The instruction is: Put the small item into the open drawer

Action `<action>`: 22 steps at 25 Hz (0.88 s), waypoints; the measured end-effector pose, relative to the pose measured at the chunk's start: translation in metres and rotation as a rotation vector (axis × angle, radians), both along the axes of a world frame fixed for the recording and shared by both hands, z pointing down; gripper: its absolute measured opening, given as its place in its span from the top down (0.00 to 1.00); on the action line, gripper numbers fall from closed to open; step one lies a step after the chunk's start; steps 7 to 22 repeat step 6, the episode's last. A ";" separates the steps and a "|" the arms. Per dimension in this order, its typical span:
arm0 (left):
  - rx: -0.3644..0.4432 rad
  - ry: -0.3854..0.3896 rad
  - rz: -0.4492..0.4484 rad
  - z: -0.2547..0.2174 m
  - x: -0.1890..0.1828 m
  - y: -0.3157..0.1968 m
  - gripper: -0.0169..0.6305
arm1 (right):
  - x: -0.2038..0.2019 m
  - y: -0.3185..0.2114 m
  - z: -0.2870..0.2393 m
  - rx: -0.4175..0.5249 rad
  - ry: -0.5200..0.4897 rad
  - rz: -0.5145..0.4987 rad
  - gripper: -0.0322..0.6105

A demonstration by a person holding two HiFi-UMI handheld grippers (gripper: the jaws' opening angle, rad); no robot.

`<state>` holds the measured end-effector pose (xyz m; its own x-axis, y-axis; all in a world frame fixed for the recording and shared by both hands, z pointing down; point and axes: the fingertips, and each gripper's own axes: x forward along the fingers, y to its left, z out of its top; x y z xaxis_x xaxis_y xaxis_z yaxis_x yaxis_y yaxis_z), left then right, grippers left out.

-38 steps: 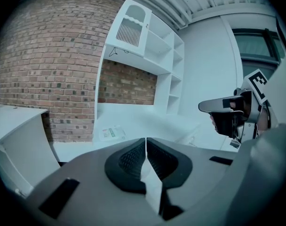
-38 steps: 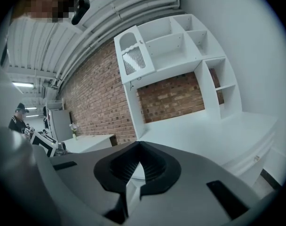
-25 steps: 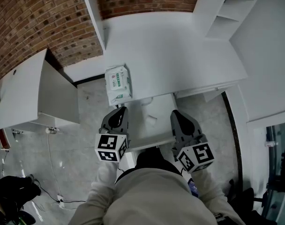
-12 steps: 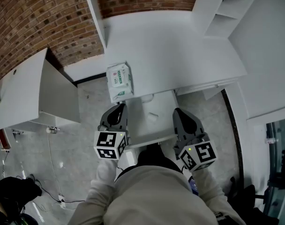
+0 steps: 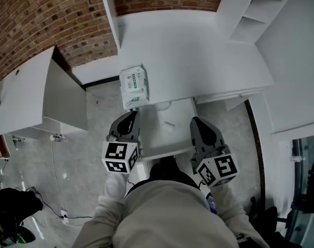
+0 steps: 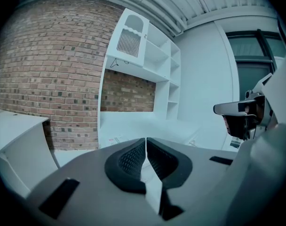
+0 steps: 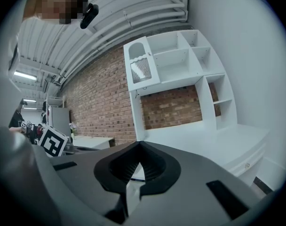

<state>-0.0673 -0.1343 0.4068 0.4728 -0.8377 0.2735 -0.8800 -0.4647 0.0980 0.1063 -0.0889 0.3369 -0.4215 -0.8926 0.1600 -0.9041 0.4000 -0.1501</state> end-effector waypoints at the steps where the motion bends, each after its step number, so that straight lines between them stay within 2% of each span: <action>1: 0.000 0.000 -0.002 0.000 -0.001 0.000 0.94 | -0.001 0.000 0.000 -0.001 0.001 -0.004 0.91; 6: 0.001 -0.001 -0.014 0.000 -0.004 -0.002 0.94 | -0.009 -0.001 -0.007 0.023 0.011 -0.044 0.91; 22: 0.001 -0.001 -0.014 0.000 -0.004 -0.002 0.94 | -0.009 -0.001 -0.007 0.023 0.011 -0.044 0.91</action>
